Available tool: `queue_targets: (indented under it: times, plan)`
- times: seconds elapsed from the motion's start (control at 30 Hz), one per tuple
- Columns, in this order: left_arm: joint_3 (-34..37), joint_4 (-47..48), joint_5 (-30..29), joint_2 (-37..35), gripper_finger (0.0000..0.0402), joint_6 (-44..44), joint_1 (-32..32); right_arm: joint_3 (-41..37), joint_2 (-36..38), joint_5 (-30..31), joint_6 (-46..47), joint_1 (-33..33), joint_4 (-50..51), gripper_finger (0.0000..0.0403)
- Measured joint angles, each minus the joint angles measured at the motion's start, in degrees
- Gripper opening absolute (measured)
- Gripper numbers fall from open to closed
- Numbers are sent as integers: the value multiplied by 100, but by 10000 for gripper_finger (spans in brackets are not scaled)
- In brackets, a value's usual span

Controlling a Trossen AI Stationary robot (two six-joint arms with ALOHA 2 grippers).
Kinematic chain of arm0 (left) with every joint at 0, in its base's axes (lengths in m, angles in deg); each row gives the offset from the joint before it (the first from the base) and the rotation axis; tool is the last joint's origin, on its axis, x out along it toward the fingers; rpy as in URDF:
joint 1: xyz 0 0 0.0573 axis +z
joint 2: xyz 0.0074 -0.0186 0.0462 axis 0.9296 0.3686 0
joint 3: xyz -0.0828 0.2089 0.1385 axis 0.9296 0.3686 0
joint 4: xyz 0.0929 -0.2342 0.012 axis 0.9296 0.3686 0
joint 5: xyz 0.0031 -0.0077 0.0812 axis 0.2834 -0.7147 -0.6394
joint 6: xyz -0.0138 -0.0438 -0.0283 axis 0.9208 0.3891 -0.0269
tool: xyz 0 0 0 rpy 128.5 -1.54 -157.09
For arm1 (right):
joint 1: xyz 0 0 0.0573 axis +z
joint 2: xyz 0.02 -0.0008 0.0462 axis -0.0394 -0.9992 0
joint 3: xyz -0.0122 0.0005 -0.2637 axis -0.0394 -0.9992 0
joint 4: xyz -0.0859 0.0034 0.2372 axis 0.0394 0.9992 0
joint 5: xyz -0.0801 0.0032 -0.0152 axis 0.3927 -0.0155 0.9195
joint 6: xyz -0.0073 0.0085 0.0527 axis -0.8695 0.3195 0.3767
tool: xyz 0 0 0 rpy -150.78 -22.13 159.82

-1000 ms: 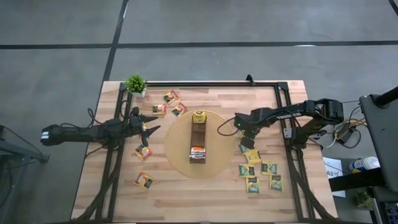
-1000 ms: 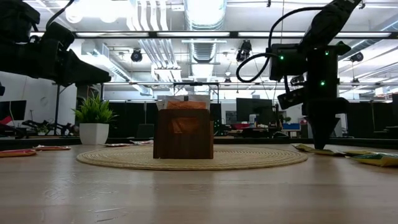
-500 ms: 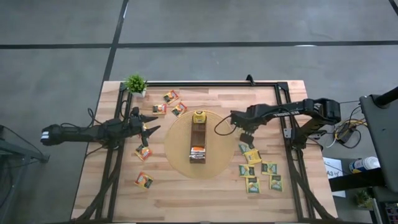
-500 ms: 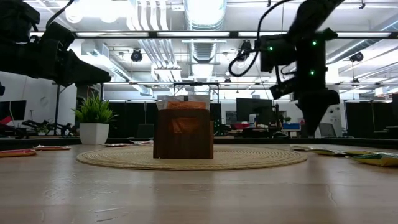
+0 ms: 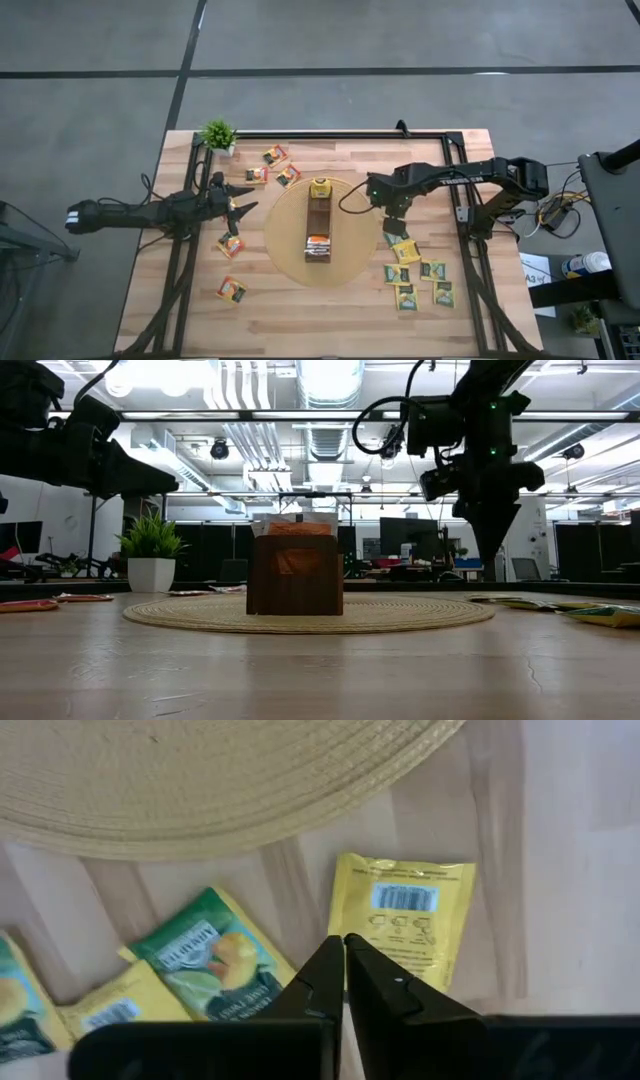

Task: Pick & Place Tea
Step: Put the yellow tea bag into the top section of the wooden organizer

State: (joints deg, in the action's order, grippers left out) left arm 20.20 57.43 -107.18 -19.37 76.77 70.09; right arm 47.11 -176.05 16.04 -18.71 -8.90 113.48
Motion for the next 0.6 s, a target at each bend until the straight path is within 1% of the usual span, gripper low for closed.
queue_targets:
  times: [0.07,0.17,0.3,0.43,0.5,0.6]
  plan:
    - [1,0,0,-1,202,-2,0,0,0,0,-75,-4,8,29]
    - [1,1,0,1,202,-1,0,2,0,-3,-98,0,15,63]
    - [0,2,0,0,202,-2,0,-73,4,-11,-101,0,-2,126]
    - [0,0,0,-1,202,-2,4,-263,2,66,-299,0,-172,188]
    - [-1,0,0,-1,202,-2,4,-343,0,188,-217,0,-234,209]
    - [0,0,0,0,202,0,4,-461,0,223,-31,-5,-235,228]
